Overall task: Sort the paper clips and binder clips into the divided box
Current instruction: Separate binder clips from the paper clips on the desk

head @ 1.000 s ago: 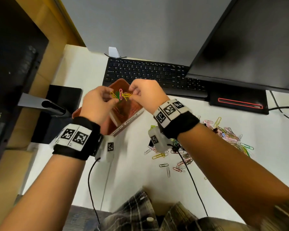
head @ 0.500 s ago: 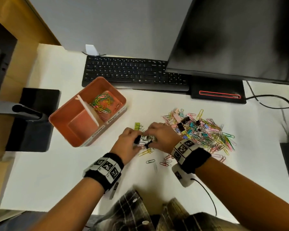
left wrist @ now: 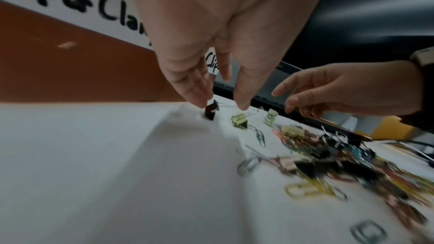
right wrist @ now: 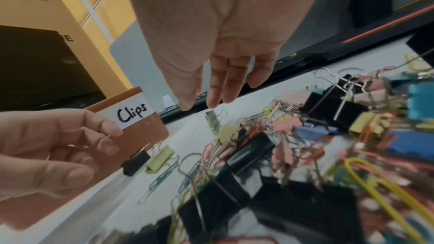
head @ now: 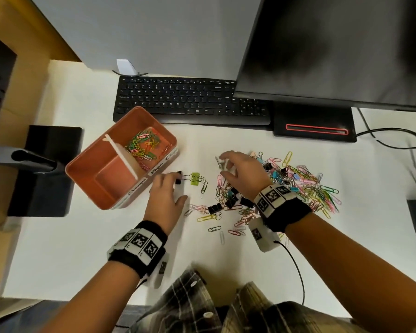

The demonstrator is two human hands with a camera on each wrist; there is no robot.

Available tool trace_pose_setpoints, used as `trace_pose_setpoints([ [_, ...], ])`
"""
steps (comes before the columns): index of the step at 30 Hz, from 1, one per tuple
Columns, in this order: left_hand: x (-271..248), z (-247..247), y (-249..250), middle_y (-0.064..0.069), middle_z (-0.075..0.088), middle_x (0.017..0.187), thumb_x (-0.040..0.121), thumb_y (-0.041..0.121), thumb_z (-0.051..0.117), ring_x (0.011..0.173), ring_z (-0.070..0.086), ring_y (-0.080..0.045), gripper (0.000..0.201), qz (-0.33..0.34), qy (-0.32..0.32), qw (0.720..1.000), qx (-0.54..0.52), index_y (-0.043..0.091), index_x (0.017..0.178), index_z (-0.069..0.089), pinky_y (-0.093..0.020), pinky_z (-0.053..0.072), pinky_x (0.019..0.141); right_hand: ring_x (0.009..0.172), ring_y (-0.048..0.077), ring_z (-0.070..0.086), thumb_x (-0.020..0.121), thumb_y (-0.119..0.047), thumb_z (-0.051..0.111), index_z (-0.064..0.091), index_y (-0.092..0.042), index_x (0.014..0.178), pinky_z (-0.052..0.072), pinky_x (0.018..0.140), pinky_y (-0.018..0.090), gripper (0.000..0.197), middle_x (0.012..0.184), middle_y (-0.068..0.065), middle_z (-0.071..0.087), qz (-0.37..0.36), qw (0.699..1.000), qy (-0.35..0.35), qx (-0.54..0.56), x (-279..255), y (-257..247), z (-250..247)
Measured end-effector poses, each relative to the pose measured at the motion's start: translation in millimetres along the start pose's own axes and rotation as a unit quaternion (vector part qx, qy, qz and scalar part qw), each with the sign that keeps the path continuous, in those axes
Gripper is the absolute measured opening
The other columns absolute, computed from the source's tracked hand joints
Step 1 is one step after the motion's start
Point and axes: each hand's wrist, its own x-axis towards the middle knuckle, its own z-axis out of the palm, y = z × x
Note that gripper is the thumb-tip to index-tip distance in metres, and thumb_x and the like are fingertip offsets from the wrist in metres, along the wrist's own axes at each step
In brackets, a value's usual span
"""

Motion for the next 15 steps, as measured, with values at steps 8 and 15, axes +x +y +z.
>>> trace_pose_setpoints([
  [8, -15, 27, -16, -0.005, 0.057, 0.111, 0.074, 0.01, 0.072, 0.101, 0.052, -0.025, 0.044, 0.11, -0.112, 0.984, 0.083, 0.015, 0.117, 0.061, -0.033, 0.045, 0.09, 0.116, 0.019, 0.048, 0.082, -0.021, 0.064, 0.057, -0.022, 0.118, 0.032, 0.101, 0.039, 0.036, 0.121, -0.001, 0.055, -0.072, 0.982, -0.128, -0.116, -33, 5, 25],
  [15, -3, 33, -16, -0.01, 0.066, 0.091, 0.082, 0.008, 0.063, 0.09, 0.058, -0.032, 0.013, 0.074, -0.072, 0.993, 0.055, 0.01, 0.095, 0.068, -0.032, 0.045, 0.081, 0.102, 0.022, 0.056, 0.079, -0.011, 0.065, 0.063, -0.02, 0.108, 0.044, 0.094, 0.041, 0.03, 0.106, 0.002, 0.064, -0.031, 0.996, -0.034, -0.075, -44, 29, 7],
])
